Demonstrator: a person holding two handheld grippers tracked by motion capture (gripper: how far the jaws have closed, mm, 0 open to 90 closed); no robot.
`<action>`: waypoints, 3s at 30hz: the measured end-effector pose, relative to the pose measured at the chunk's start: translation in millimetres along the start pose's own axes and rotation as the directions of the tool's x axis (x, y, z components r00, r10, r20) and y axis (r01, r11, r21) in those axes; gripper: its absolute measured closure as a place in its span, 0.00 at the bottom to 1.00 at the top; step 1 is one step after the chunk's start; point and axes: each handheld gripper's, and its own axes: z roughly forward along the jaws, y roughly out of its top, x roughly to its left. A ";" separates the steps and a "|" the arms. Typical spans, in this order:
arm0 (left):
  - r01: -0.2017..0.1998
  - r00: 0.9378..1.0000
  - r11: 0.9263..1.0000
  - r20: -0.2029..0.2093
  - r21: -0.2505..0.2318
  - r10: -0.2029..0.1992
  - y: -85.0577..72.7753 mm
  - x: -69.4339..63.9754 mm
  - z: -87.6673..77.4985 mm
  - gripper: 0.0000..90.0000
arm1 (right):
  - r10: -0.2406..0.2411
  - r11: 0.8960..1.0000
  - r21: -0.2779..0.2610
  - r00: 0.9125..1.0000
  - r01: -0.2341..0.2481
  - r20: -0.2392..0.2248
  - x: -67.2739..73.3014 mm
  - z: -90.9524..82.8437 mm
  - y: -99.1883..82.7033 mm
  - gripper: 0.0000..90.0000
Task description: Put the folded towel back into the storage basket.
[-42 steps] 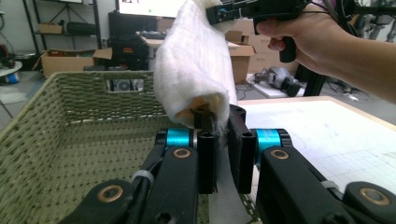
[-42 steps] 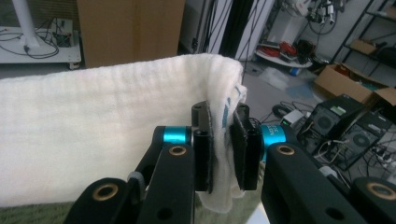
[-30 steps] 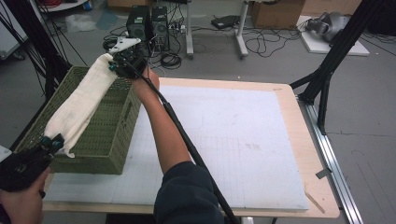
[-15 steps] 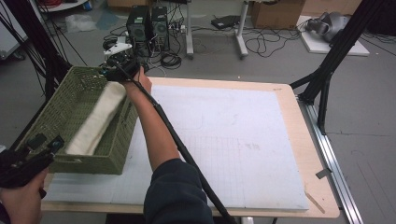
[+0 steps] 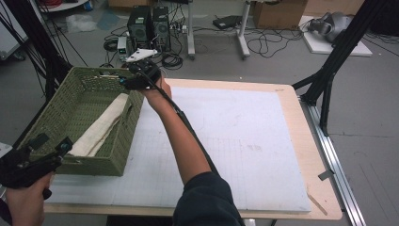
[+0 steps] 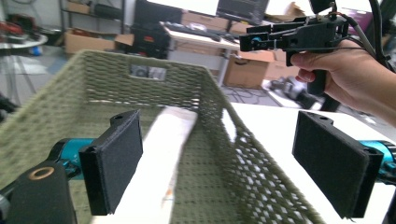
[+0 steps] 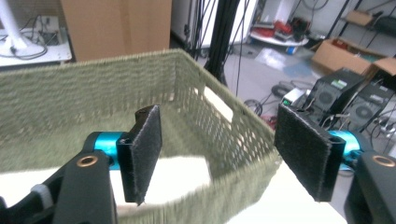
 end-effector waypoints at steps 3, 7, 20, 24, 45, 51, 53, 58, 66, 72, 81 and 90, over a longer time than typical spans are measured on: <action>-0.025 1.000 1.000 0.019 0.009 0.025 -0.1 -4.7 2.7 0.19 | 0.009 1.000 -0.002 1.000 -0.009 -0.002 -5.0 -16.8 -4.5 0.28; -0.057 0.998 0.998 0.035 0.032 0.055 0.1 -9.2 6.5 0.19 | -0.002 1.000 0.003 1.000 0.002 -0.018 -6.8 -40.2 -9.4 0.25; -0.109 0.989 0.994 0.099 0.021 0.107 1.7 -26.4 19.6 0.19 | 0.010 1.000 -0.025 1.000 -0.010 0.000 -12.4 -124.6 -45.7 0.23; -0.122 0.984 0.992 0.130 0.014 0.120 1.8 -35.0 25.1 0.19 | 0.027 0.999 -0.028 1.000 -0.026 0.016 -14.5 -151.1 -61.0 0.23; -0.158 0.940 0.984 0.316 0.083 0.124 -11.7 -87.7 70.1 0.19 | 0.129 0.992 -0.011 0.977 -0.129 0.167 -28.1 -264.2 -155.3 0.23; -0.152 0.924 0.986 0.363 0.064 0.119 -15.1 -102.1 81.5 0.19 | 0.156 0.987 0.009 0.965 -0.162 0.210 -27.2 -285.5 -186.4 0.22; -0.163 0.915 0.984 0.383 0.070 0.124 -19.0 -108.4 87.0 0.19 | 0.150 0.987 0.023 0.962 -0.159 0.229 -26.5 -291.3 -194.4 0.22; -0.217 0.892 0.974 0.420 0.069 0.169 -29.9 -125.6 99.8 0.20 | 0.172 0.982 0.027 0.950 -0.185 0.260 -26.1 -305.4 -213.2 0.22; -0.252 0.863 0.965 0.469 0.073 0.190 -48.6 -138.4 116.4 0.20 | 0.196 0.975 0.042 0.930 -0.219 0.310 -22.8 -321.1 -241.6 0.22; -0.277 0.849 0.956 0.490 0.096 0.197 -69.7 -144.7 127.6 0.20 | 0.195 0.973 0.050 0.914 -0.227 0.355 -20.5 -329.2 -259.8 0.22; -0.304 0.838 0.945 0.505 0.117 0.207 -91.5 -150.3 135.1 0.20 | 0.205 0.970 0.046 0.904 -0.239 0.376 -19.3 -338.7 -271.0 0.22; -0.308 0.835 0.945 0.508 0.113 0.212 -95.3 -150.5 132.6 0.20 | 0.199 0.970 0.046 0.894 -0.237 0.402 -15.7 -344.7 -270.4 0.22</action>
